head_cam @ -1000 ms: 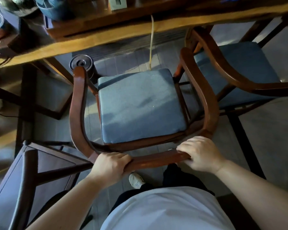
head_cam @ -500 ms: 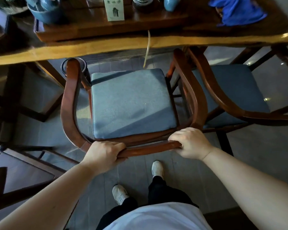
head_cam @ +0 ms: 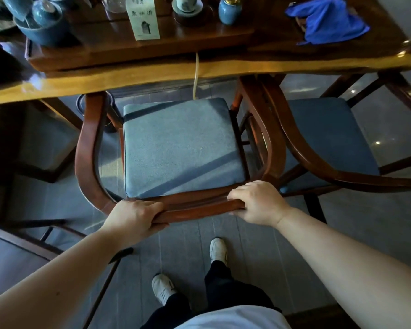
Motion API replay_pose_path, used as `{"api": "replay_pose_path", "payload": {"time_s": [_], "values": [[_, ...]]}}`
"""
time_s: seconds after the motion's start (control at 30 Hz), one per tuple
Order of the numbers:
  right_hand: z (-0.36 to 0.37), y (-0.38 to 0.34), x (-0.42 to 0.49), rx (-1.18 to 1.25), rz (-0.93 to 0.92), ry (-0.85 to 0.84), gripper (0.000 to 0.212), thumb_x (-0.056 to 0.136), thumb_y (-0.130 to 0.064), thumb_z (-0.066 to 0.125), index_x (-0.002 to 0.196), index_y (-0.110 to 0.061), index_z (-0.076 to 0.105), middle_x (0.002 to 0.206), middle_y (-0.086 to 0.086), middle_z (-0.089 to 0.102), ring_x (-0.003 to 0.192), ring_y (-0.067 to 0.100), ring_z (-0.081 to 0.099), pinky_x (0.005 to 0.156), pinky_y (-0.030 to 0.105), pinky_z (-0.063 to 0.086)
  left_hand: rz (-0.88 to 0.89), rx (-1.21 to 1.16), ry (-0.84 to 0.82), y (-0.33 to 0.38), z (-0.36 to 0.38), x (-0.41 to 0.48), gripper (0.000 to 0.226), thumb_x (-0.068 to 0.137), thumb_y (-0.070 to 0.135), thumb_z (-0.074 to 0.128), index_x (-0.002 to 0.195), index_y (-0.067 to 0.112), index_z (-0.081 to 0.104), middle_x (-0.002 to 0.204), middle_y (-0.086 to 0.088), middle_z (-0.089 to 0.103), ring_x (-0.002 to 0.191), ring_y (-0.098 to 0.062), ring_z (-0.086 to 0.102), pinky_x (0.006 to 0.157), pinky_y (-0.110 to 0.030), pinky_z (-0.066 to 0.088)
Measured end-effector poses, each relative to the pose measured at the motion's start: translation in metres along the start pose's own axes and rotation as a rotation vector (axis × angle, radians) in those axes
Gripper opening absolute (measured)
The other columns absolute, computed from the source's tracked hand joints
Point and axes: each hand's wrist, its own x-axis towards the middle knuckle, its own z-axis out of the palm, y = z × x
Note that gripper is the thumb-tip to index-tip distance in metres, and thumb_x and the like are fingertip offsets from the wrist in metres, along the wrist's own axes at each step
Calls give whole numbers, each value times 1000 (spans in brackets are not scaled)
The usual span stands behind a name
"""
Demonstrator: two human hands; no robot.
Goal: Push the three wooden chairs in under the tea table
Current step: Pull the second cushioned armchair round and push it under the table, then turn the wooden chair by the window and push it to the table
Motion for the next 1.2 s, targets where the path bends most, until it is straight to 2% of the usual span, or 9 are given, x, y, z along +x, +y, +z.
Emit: {"api": "replay_pose_path", "payload": {"time_s": [0.27,0.37,0.43,0.6,0.7,0.83,0.97,1.07,1.2], "values": [[3,-2,-9,0,-3,-53,34,69,-38,82,94,-20,69,88,-3,73,80,25,68,69,40,54,-23,-48,-27,11,-4,-7,31,78,51,53,82,21,63,68,8,65,60,-20,64,44,-30,49],[-7,-5,-5,-14,27,-137,33,74,-40,79,97,-21,66,91,-4,71,84,24,67,73,41,53,-31,-27,-79,13,-5,-4,25,76,43,68,86,21,61,73,7,65,65,-22,64,45,-31,49],[-14,-11,-3,-5,43,-176,37,76,-44,75,103,-20,65,98,-3,70,90,24,66,77,41,52,-59,-25,-115,15,-7,-4,31,73,41,75,90,20,60,77,6,66,70,-24,65,47,-33,51],[-25,-40,10,-90,-78,-178,74,76,-59,68,133,-16,52,134,6,58,122,24,53,101,44,43,-142,75,-141,24,-22,-13,74,65,53,80,122,15,53,110,-6,69,100,-28,65,82,-41,56],[-23,-72,41,-91,-219,-147,79,71,-62,69,133,-18,50,140,12,52,129,29,46,107,48,34,-253,72,-79,35,-36,-31,83,66,58,75,131,14,48,123,-7,64,112,-28,59,92,-41,49],[-14,-122,86,-121,-428,-174,83,70,-64,68,136,-19,46,141,15,50,130,33,44,108,53,33,-454,107,-98,46,-51,-75,80,72,63,57,135,13,49,130,-8,60,122,-30,52,102,-44,42],[-4,-165,113,-161,-574,-218,87,70,-64,68,140,-20,43,143,16,48,130,35,44,107,57,34,-644,189,-74,55,-66,-130,82,69,61,66,132,11,53,128,-10,61,120,-33,52,106,-44,32],[3,-194,120,-197,-673,-238,87,71,-64,67,142,-20,42,144,17,47,130,35,44,106,57,34,-798,210,-42,59,-81,-177,78,75,64,52,133,12,52,129,-11,60,122,-35,52,104,-50,40],[13,-234,126,-254,-722,-267,87,71,-66,65,142,-20,42,143,15,49,129,32,46,105,53,36,-959,242,-1,49,-98,-240,79,77,65,47,135,12,49,133,-12,57,126,-36,48,106,-53,37]]}}
